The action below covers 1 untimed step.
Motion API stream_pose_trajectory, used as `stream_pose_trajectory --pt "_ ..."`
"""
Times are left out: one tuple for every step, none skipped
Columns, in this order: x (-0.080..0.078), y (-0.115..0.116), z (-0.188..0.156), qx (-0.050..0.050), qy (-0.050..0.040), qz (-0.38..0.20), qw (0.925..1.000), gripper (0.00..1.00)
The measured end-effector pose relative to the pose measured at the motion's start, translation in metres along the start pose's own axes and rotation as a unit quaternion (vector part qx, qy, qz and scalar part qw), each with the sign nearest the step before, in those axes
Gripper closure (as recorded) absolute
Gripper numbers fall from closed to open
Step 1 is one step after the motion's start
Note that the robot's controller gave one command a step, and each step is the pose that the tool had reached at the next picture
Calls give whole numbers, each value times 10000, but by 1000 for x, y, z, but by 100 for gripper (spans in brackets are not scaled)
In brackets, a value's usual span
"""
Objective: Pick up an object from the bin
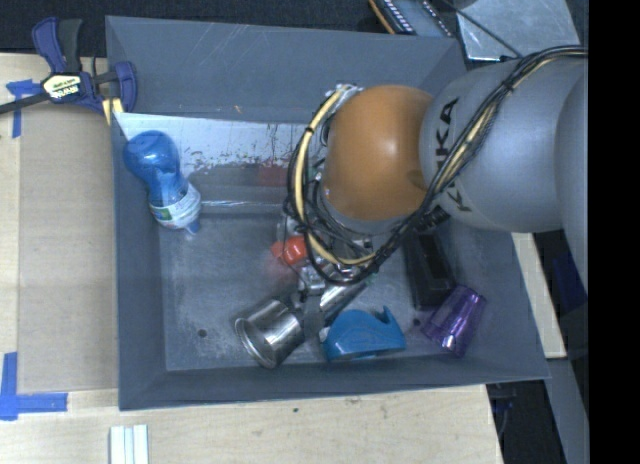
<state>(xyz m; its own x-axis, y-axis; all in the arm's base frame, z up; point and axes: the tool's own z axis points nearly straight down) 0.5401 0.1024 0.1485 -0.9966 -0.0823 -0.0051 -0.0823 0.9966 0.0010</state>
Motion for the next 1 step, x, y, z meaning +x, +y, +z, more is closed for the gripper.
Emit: stream_pose_trajectory --pt "-54 -14 31 -8 -45 -2020 9794 0"
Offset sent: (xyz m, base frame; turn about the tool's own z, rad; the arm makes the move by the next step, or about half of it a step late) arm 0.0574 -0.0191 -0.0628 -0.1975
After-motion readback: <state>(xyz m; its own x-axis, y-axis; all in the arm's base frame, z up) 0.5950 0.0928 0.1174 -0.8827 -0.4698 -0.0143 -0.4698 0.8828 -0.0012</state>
